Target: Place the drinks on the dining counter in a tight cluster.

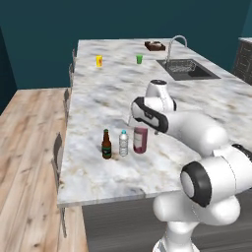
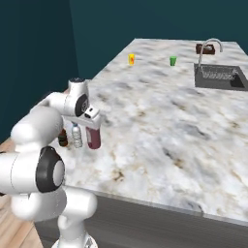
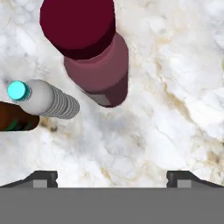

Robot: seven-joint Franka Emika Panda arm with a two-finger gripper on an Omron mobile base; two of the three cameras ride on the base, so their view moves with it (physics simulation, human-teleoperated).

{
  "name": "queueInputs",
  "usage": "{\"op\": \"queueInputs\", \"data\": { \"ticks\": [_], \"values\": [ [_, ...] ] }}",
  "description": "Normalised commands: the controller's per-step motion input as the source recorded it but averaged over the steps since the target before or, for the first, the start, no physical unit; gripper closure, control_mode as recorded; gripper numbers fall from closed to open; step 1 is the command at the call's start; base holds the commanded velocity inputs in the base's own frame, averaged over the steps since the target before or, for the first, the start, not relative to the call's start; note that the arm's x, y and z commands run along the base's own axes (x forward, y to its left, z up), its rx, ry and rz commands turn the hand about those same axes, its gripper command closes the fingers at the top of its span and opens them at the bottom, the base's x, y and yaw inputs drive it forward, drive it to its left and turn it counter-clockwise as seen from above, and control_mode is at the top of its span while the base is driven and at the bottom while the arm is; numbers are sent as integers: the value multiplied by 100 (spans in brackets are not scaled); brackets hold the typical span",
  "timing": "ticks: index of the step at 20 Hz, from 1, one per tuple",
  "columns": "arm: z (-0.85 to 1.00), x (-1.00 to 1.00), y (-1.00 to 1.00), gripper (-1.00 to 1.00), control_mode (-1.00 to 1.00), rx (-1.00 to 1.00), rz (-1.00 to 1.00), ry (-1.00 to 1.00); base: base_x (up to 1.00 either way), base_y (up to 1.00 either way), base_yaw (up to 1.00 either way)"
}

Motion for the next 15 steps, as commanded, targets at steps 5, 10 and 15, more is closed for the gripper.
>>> {"op": "queueInputs", "data": {
  "ticks": [5, 10, 15],
  "values": [
    [0, -63, -10, -100, -100, 0, 2, 0, 0, 0, 0],
    [0, -52, -14, -100, -100, 0, 5, 0, 0, 0, 0],
    [0, -34, -12, -100, -100, 0, 6, 0, 0, 0, 0]
  ]
}}
